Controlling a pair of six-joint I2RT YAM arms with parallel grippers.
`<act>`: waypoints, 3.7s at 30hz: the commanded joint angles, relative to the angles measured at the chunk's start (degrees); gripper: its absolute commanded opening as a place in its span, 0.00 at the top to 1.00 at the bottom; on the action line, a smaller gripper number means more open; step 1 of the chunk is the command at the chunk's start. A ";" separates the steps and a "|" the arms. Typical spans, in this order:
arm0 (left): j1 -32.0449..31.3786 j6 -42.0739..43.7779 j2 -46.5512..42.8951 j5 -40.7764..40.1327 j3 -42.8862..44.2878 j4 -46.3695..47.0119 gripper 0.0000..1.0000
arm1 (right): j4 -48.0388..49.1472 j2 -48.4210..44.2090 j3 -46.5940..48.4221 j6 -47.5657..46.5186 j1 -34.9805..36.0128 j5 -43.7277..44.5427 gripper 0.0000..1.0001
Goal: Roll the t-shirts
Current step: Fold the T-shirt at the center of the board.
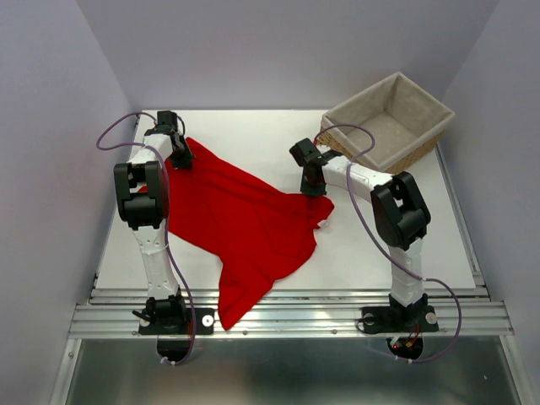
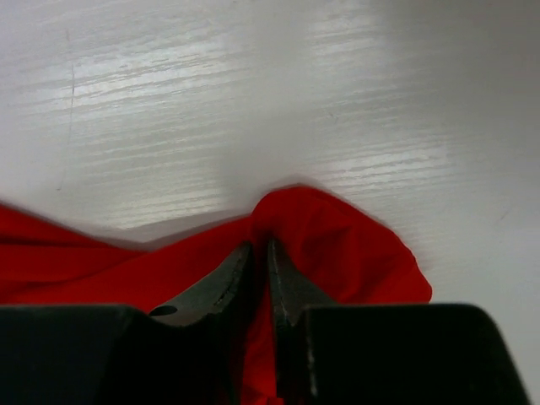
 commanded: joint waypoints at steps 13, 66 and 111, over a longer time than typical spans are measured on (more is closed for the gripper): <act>0.19 0.95 -0.88 0.08 -0.52 0.22 1.00 | 1.71 -13.88 -8.14 5.22 0.27 8.75 0.99; 0.27 1.21 -1.75 -1.15 1.51 -1.27 1.00 | 11.55 -38.76 -37.06 16.82 2.12 5.26 0.60; 0.80 1.04 -0.18 -2.29 1.68 -1.27 1.00 | 7.59 -40.86 -42.94 20.62 3.79 2.27 0.55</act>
